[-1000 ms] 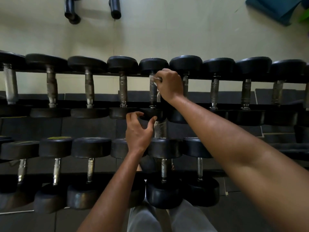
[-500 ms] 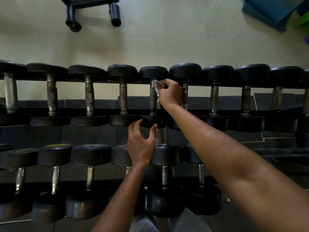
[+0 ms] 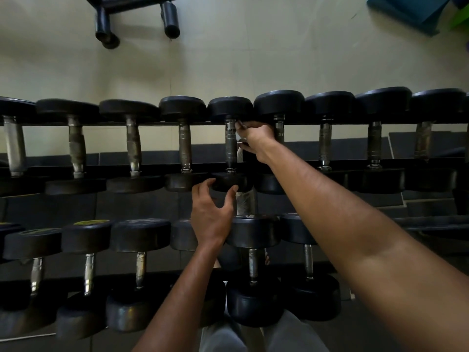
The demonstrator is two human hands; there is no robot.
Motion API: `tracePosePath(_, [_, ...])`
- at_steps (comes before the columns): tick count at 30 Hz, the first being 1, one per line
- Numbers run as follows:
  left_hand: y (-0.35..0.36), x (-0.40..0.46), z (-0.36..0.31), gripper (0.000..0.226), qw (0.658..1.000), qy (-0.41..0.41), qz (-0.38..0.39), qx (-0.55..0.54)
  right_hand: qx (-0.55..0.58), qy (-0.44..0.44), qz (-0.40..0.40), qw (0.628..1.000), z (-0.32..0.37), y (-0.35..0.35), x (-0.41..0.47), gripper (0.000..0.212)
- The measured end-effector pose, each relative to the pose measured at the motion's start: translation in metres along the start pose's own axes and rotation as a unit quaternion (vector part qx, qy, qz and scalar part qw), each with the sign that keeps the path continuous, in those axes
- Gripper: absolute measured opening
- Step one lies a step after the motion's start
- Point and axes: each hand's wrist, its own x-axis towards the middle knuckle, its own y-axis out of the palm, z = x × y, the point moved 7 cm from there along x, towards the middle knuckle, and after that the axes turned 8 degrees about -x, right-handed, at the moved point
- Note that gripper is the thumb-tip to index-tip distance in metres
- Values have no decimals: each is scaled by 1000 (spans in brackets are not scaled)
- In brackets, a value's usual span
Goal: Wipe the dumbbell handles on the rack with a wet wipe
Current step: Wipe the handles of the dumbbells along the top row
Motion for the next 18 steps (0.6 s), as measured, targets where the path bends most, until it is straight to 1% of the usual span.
tracePosePath(2, [0, 1, 0, 55, 1000, 0, 2, 0, -72, -4, 4, 997, -1, -4, -4, 12])
tracePosePath(3, [0, 1, 1, 56, 1000, 1, 4, -1, -113, -7, 12, 993, -3, -6, -6, 13])
tracePosePath(5, [1, 2, 1, 55, 1000, 1, 5, -2, -193, -13, 39, 980, -8, -12, -10, 24])
tracePosePath(6, [1, 2, 1, 55, 1000, 1, 5, -2, -230, -14, 54, 971, -12, -13, -12, 27])
tracePosePath(8, [1, 2, 0, 55, 1000, 4, 2, -2, -302, -18, 80, 950, -21, -11, -16, 28])
tracePosePath(13, [1, 1, 0, 56, 1000, 7, 1, -1, -437, -85, 99, 890, -30, -7, -22, 21])
tracePosePath(15, [1, 2, 0, 57, 1000, 6, 4, 0, -485, -125, 120, 857, -13, -7, -30, 22])
tracePosePath(16, [1, 2, 0, 57, 1000, 5, 6, 1, -494, -160, 114, 847, 3, -7, -35, 22])
tracePosePath(17, [0, 3, 0, 57, 1000, 3, 9, 2, -497, -212, 86, 837, 23, -5, -41, 21])
tracePosePath(18, [0, 3, 0, 57, 1000, 0, 11, 2, -504, -278, 40, 817, 44, -2, -47, 20])
